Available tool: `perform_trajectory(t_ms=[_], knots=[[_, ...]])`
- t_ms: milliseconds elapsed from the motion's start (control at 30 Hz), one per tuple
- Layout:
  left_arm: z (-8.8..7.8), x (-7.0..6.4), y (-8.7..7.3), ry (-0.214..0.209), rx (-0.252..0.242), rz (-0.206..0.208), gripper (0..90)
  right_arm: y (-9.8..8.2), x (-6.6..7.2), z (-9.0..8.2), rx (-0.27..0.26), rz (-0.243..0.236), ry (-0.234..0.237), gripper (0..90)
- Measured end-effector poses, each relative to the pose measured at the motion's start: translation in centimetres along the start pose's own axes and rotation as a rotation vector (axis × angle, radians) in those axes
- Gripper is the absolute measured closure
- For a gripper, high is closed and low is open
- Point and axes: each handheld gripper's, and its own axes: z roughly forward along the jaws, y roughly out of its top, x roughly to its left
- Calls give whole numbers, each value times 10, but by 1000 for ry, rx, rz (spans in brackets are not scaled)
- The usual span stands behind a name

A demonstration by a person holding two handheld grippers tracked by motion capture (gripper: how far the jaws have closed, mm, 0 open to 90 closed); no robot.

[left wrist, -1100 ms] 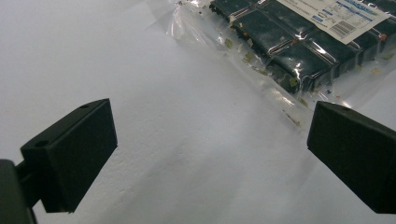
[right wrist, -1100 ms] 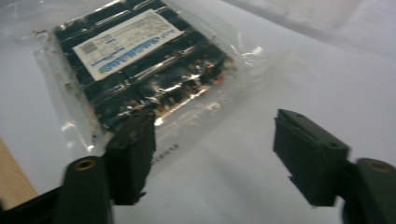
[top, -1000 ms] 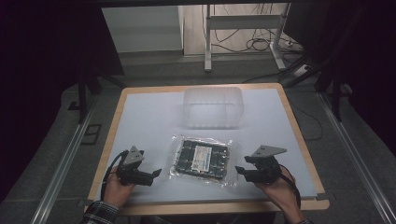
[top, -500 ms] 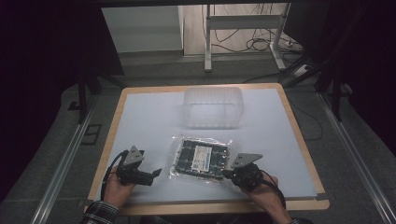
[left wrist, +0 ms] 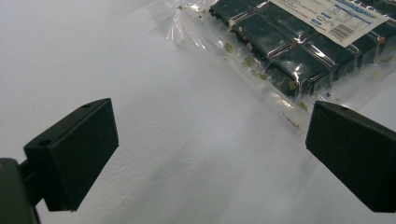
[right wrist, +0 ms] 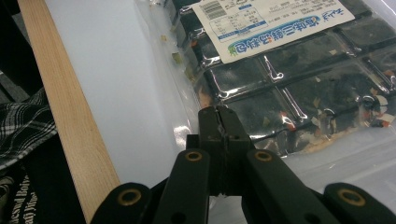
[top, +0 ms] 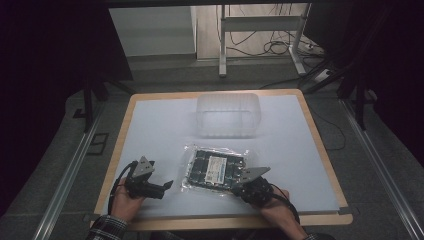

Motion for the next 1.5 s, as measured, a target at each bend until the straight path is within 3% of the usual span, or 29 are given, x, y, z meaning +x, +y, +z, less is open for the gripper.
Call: perform_trajectory(t_ms=[200,433,1100,1367,1500], knots=[[0,0,0,0,2,7,21,-1,-4,-1,7,0,-20,892],[0,0,0,7,-1,6,21,-2,-19,-4,-4,30,-71,892],[0,0,1,12,2,11,22,-1,-49,-5,-17,87,-152,891],[0,0,1,12,-1,11,22,1,-47,-5,-12,87,-139,877],[0,0,1,13,0,13,23,4,-45,-8,-26,90,-132,829]])
